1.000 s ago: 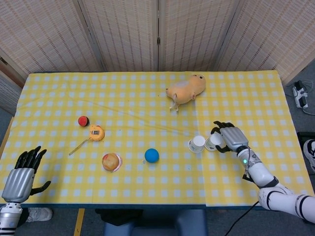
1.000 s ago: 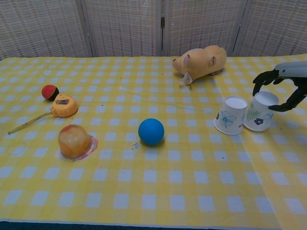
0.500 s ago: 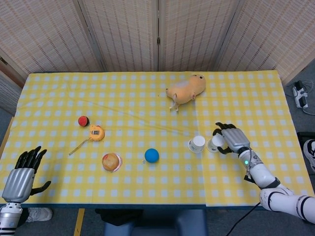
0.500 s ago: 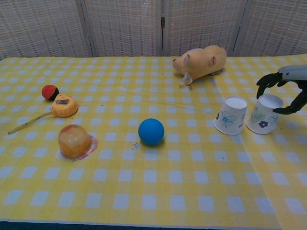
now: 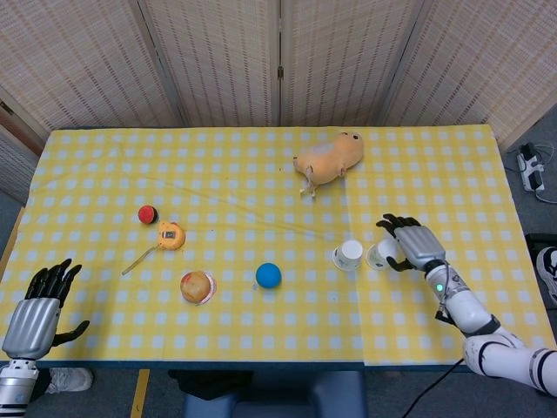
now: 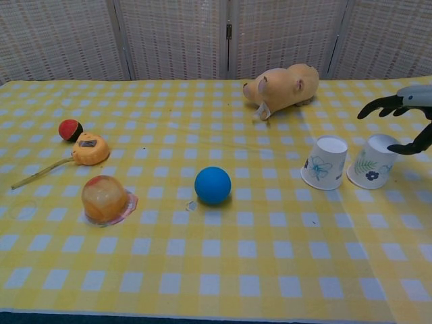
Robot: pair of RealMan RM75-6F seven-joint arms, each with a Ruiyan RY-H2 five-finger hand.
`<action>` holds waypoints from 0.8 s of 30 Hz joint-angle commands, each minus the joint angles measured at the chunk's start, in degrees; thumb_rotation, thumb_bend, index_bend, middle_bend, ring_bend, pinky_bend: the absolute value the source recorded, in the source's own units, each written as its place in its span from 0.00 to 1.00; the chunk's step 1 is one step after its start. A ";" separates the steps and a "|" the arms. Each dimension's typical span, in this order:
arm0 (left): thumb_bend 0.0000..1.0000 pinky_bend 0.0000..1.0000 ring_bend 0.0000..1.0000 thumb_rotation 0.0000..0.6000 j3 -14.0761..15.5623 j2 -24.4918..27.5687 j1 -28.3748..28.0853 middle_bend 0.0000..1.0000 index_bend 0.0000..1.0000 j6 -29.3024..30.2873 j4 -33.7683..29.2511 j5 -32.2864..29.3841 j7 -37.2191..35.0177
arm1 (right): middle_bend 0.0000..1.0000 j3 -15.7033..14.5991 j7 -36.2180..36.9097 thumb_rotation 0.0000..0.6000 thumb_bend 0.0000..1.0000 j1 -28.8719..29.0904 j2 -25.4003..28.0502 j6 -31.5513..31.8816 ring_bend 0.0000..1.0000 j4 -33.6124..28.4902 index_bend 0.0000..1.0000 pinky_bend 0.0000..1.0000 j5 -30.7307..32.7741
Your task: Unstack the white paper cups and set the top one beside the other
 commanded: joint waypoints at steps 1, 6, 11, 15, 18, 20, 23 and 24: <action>0.25 0.00 0.02 1.00 -0.07 0.06 0.02 0.01 0.07 0.09 -0.05 -0.02 0.00 | 0.08 0.33 1.17 1.00 0.45 -1.13 1.53 1.62 0.10 -1.42 0.14 0.09 -1.30; 0.25 0.00 0.02 1.00 -0.25 0.09 -0.02 0.01 0.07 0.32 -0.18 0.08 0.11 | 0.07 0.59 3.70 1.00 0.45 -5.04 5.48 8.06 0.10 -5.42 0.13 0.09 -5.47; 0.25 0.00 0.02 1.00 -0.60 -0.61 -0.12 0.01 0.07 1.24 0.09 0.80 0.79 | 0.07 -0.55 4.12 1.00 0.45 -11.28 8.25 19.15 0.10 -8.91 0.13 0.09 -11.60; 0.25 0.00 0.03 1.00 -0.96 -1.14 -0.10 0.01 0.07 2.02 0.00 1.06 1.61 | 0.07 -1.98 4.55 1.00 0.45 -16.49 8.66 27.91 0.10 -9.90 0.13 0.09 -16.62; 0.26 0.00 0.03 1.00 -1.48 -1.80 -0.02 0.01 0.07 3.06 0.02 1.19 2.61 | 0.07 -3.57 5.64 1.00 0.45 -20.58 8.03 34.20 0.10 -9.14 0.13 0.09 -21.14; 0.26 0.00 0.03 1.00 -1.59 -2.15 0.06 0.01 0.07 3.55 -0.02 1.39 3.07 | 0.07 -4.37 6.10 1.00 0.45 -22.61 7.39 37.31 0.10 -8.40 0.13 0.08 -23.45; 0.26 0.00 0.03 1.00 -1.63 -2.62 0.21 0.01 0.07 4.29 -0.22 1.89 3.52 | 0.07 -5.58 6.71 1.00 0.45 -25.55 6.22 41.17 0.09 -7.26 0.13 0.08 -26.15; 0.26 0.00 0.03 1.00 -1.64 -2.75 0.26 0.01 0.08 4.56 -0.28 2.08 3.67 | 0.07 -5.91 6.93 1.00 0.45 -26.28 5.97 41.86 0.09 -7.06 0.13 0.08 -26.65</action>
